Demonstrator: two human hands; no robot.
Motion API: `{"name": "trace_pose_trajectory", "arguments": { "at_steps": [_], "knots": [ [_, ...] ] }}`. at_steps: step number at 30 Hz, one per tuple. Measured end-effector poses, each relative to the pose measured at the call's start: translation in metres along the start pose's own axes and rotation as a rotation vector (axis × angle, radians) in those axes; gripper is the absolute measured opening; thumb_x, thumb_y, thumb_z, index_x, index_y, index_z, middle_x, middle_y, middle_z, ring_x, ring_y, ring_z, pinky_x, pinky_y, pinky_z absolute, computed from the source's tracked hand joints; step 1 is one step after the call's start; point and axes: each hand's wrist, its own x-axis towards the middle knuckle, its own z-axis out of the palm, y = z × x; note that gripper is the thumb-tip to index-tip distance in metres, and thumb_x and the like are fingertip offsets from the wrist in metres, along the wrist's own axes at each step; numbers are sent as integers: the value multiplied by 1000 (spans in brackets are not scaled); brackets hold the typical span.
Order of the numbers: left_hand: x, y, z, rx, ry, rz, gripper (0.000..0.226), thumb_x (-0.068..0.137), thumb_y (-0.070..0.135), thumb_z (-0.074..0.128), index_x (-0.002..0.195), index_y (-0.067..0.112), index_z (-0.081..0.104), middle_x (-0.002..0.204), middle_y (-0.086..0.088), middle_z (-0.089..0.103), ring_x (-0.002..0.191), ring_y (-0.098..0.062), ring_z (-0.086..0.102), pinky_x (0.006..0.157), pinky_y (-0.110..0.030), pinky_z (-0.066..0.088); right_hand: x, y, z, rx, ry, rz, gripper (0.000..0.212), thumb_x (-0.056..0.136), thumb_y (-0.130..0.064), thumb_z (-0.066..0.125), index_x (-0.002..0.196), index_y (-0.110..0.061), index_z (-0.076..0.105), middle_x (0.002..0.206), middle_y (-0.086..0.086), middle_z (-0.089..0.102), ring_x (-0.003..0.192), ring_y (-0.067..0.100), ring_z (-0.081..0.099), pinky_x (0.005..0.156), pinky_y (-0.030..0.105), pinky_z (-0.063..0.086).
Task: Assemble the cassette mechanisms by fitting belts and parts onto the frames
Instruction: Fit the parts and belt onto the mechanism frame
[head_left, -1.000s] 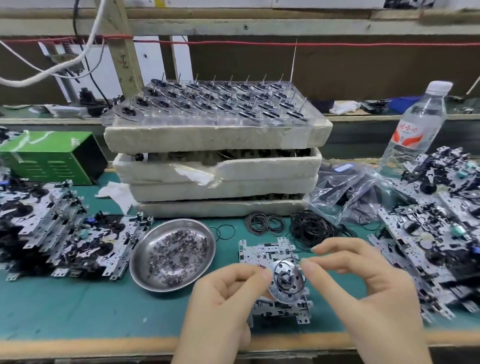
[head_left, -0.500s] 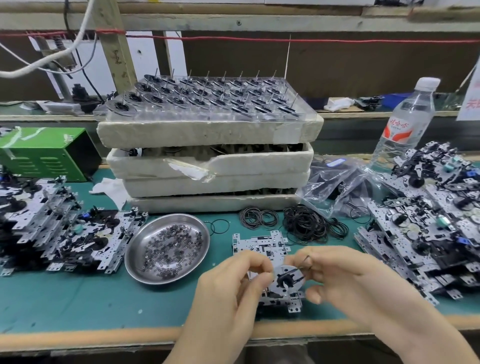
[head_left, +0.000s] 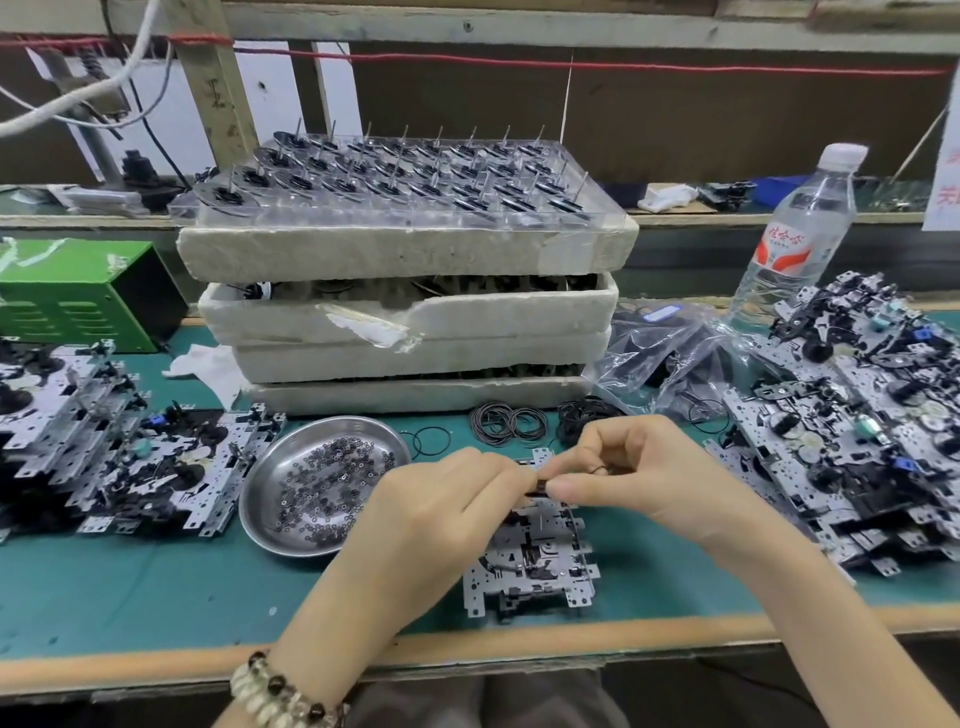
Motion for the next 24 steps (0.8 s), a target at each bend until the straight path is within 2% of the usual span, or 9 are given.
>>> {"name": "trace_pose_trajectory", "arguments": {
  "at_steps": [5,7,9,12,15,19,21,24],
  "knots": [
    [-7,5,6,-14,1,11,16,97,6,61,93,8,77,84,0,71,66,-16,61,47,-25,45,-4,5,-2,-39,17,3,36,59,-23,82,58,-14,47,88,8,77,78,11,69,70,14,50],
    [-9,5,8,-6,-3,19,11,94,6,66,92,9,77,85,0,71,66,-15,61,48,-25,45,-5,7,-1,-51,33,0,36,58,-25,82,58,-14,47,88,7,77,80,11,70,71,14,50],
    [-10,5,8,2,-6,25,9,92,6,68,92,9,77,85,1,71,67,-15,61,49,-24,44,-5,9,1,-44,43,3,36,58,-25,81,58,-13,47,87,7,77,82,11,71,71,14,50],
    [-9,5,10,5,21,17,23,100,4,55,91,9,76,84,0,70,63,-17,57,47,-26,44,-5,11,2,-22,54,3,36,59,-23,81,59,-11,47,87,8,77,82,15,71,72,17,52],
    [-9,4,12,-13,48,39,14,99,1,56,99,10,65,84,-2,69,61,-21,55,47,-30,45,-6,12,2,-50,50,-2,37,68,-15,83,60,-11,47,88,6,77,81,15,69,75,19,54],
    [-11,2,14,-37,66,60,13,96,0,61,101,12,58,85,-2,69,65,-22,54,51,-31,47,-7,15,2,-115,63,-16,37,72,-12,83,62,-11,48,89,5,77,86,26,70,84,36,54],
    [-11,3,15,-45,81,58,12,96,2,64,101,11,59,86,-2,69,67,-21,56,53,-32,48,-8,16,1,-91,70,-38,37,73,-13,83,60,-14,49,90,5,77,82,27,69,80,35,56],
    [-11,3,16,-39,99,51,5,100,7,61,100,11,60,85,-2,69,68,-21,57,51,-32,49,-9,19,1,-25,68,-63,38,72,-12,83,55,-22,51,91,8,77,80,22,69,74,27,58]
  ]
}}
